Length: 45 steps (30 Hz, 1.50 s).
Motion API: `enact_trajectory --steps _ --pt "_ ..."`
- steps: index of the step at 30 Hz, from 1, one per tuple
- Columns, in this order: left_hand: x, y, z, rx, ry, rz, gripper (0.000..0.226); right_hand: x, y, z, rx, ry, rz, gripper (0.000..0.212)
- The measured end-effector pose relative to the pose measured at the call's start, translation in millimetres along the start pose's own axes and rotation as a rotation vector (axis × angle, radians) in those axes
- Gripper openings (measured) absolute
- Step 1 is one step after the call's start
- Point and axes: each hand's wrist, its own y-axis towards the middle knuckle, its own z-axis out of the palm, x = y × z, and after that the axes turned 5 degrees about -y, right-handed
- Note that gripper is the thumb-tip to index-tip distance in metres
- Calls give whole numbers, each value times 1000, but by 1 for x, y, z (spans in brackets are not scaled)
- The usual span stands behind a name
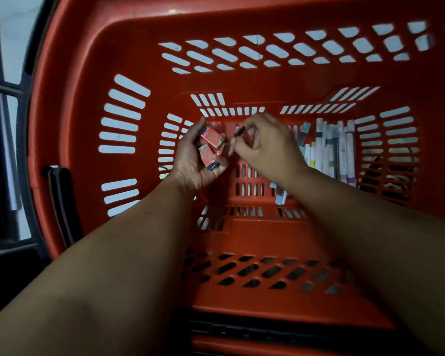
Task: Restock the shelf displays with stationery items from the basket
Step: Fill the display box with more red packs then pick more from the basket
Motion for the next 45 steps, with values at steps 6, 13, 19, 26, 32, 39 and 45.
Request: enact_trajectory --steps 6,13,19,26,32,39,45 --pt "3 -10 15 -55 7 83 37 53 -10 10 46 -56 -224 28" --pt "0 -13 17 -33 -12 45 52 56 -6 18 12 -123 -138 36" --pt "-4 -16 25 -14 62 49 44 54 3 -3 108 14 -99 13" --pt "-1 -17 22 -4 -26 -31 33 18 4 -3 -113 101 170 9" --pt "3 -16 13 -86 13 -47 52 -34 -14 10 144 -247 26 41" --pt "4 -7 2 -203 117 -16 56 -22 14 33 377 -577 -272 88" --pt "2 -6 3 -213 99 -41 65 -8 20 36 353 -736 -286 62"
